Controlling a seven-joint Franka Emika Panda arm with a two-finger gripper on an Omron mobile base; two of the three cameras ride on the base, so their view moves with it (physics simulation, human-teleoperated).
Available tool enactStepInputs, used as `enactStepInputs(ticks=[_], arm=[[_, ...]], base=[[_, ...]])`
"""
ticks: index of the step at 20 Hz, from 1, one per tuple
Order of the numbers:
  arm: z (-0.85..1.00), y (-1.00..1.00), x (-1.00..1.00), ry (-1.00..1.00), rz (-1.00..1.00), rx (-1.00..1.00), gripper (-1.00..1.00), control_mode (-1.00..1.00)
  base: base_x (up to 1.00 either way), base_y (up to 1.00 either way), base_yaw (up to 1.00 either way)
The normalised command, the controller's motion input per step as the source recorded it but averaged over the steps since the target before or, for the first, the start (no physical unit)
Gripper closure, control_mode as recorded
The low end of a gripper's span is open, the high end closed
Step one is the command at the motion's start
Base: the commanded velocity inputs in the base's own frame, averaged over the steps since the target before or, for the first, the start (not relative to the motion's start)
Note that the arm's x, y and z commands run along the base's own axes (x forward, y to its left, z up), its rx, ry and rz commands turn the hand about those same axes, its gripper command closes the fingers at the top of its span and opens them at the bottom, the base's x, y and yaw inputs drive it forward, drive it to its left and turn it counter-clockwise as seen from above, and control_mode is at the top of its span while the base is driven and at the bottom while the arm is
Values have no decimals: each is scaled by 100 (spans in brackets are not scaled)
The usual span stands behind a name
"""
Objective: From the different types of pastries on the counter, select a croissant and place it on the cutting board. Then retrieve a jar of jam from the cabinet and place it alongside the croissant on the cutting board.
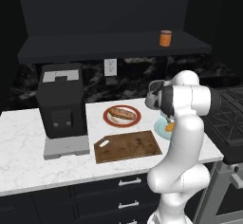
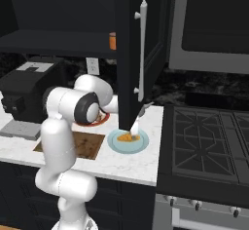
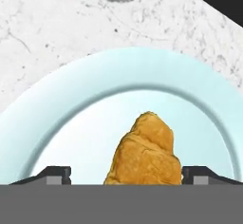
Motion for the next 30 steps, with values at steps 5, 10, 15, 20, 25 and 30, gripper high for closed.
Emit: enactStepInputs(ticks=[5,10,15,20,25,30], arm=[[-48,0,-53,10,0,5,-100,-100],[-40,0,-100,0,-1,11,100,-100],[68,9,-50,-14,-19,7,100,-100],[91,58,0,-8,-22,-2,100,-100],[62,37,-13,0,-1,-2,100,-100],[19,23,-52,2,0,0,100,-100]], base=[[0,0,0],[0,0,0],[0,0,0],[0,0,0],[0,0,0],[0,0,0]])
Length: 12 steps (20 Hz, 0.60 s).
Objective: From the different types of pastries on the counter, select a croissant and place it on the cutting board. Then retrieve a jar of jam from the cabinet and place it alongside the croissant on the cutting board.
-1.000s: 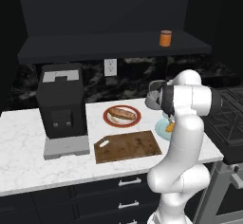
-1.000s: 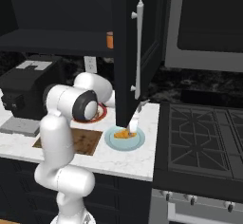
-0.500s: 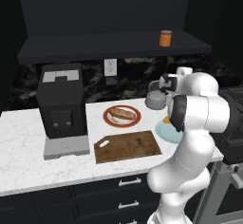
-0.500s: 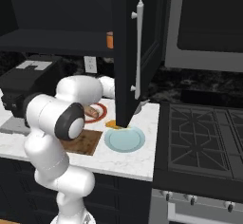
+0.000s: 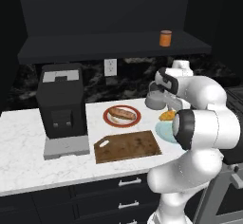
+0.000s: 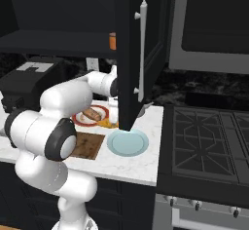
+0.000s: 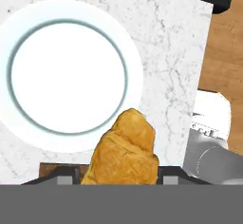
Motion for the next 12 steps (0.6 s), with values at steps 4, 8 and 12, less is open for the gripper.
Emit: enactStepInputs(ticks=[4,8,12], arm=[[0,55,-23,7,0,-2,100,-100],[0,46,-12,0,1,-2,100,-100],[-2,25,-51,-4,5,0,100,-100]], base=[[0,0,0],[0,0,0],[0,0,0]])
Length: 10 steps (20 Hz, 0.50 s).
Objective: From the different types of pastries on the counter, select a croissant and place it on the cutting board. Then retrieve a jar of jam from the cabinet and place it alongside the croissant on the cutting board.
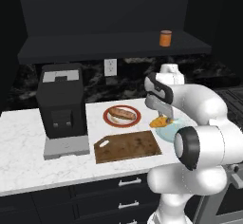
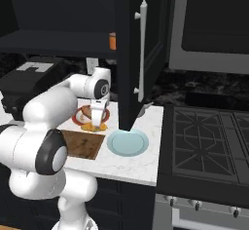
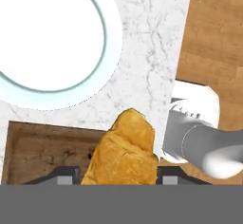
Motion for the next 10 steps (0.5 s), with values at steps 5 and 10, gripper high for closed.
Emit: enactStepInputs(ticks=[5,10], arm=[[-1,32,-42,-4,6,0,100,-100],[-19,32,-7,-5,7,-4,100,-100]], base=[[0,0,0],[0,0,0]])
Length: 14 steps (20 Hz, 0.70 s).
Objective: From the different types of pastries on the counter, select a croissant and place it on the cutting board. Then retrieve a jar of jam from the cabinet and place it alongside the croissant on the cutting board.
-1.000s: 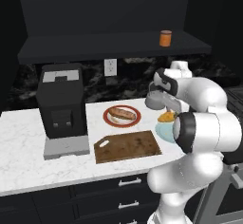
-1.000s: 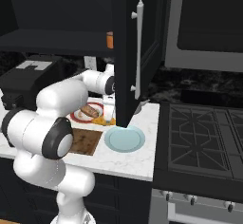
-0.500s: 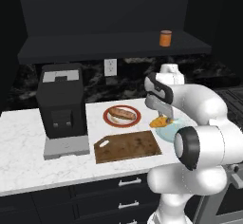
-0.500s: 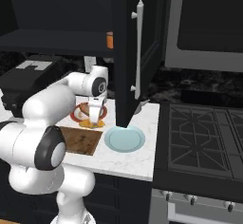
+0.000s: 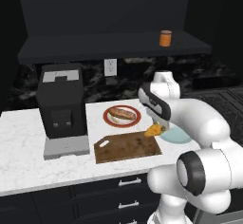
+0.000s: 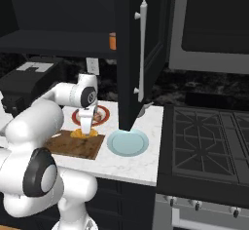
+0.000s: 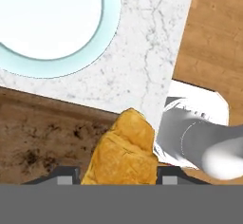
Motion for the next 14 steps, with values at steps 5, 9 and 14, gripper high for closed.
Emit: enactStepInputs(ticks=[5,9,14], arm=[[-14,2,19,-17,3,-7,100,-100],[-13,11,13,-8,4,-5,100,-100],[-28,16,15,0,5,0,100,-100]], base=[[0,0,0],[0,0,0],[0,0,0]])
